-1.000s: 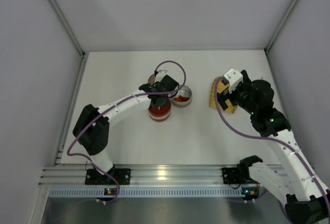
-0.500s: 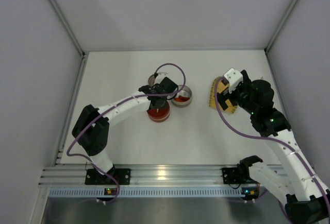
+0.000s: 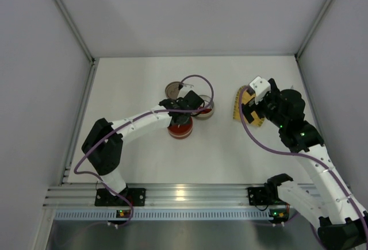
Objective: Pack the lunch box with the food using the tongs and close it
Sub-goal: Close the box lid on the packing box.
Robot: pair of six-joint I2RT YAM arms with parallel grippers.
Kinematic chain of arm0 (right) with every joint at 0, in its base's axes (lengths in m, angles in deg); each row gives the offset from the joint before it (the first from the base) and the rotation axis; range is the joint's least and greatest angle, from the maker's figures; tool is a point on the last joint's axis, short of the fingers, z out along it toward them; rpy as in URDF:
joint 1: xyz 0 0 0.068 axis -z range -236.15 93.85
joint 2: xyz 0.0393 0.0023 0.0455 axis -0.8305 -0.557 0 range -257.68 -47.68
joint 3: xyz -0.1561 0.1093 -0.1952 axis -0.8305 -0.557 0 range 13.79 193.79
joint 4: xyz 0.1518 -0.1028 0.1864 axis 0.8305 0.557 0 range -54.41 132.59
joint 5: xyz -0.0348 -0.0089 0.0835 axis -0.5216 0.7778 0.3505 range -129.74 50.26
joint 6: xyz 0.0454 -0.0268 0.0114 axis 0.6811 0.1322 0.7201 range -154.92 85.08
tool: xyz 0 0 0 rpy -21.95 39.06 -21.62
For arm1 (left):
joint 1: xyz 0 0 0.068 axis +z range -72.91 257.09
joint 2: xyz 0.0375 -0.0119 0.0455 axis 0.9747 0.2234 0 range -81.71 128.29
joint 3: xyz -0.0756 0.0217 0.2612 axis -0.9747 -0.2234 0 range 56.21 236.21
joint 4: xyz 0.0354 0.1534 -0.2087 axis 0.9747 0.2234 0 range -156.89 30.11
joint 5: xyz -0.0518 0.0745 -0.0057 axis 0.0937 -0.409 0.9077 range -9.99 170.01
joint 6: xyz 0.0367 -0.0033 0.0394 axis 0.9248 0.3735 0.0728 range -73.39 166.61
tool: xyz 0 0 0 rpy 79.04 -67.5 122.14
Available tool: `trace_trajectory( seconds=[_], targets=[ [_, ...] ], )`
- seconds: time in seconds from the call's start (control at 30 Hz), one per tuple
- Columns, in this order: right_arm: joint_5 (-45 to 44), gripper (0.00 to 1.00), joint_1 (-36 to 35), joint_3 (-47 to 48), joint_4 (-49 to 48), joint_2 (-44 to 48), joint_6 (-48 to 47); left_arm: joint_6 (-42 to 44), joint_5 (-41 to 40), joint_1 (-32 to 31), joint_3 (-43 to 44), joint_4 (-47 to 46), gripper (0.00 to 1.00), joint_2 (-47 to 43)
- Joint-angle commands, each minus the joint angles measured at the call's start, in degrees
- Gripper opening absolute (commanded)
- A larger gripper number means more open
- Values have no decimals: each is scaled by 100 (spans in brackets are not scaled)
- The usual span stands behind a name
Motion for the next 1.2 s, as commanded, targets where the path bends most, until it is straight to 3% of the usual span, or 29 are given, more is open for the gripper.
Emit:
trace_trajectory(
  seconds=[0.0, 0.93, 1.0, 1.17],
  targets=[
    [21, 99, 108, 22, -222, 64, 2, 19, -171, 11, 69, -23, 0, -182],
    [21, 99, 108, -66, -257, 99, -15, 274, 585, 28, -177, -357, 0, 161],
    [30, 99, 108, -66, -231, 99, -24, 459, 726, 46, -230, -419, 0, 117],
    [30, 99, 117, -57, -231, 108, -51, 1959, 1813, 125, -475, -489, 0, -76]
  ],
)
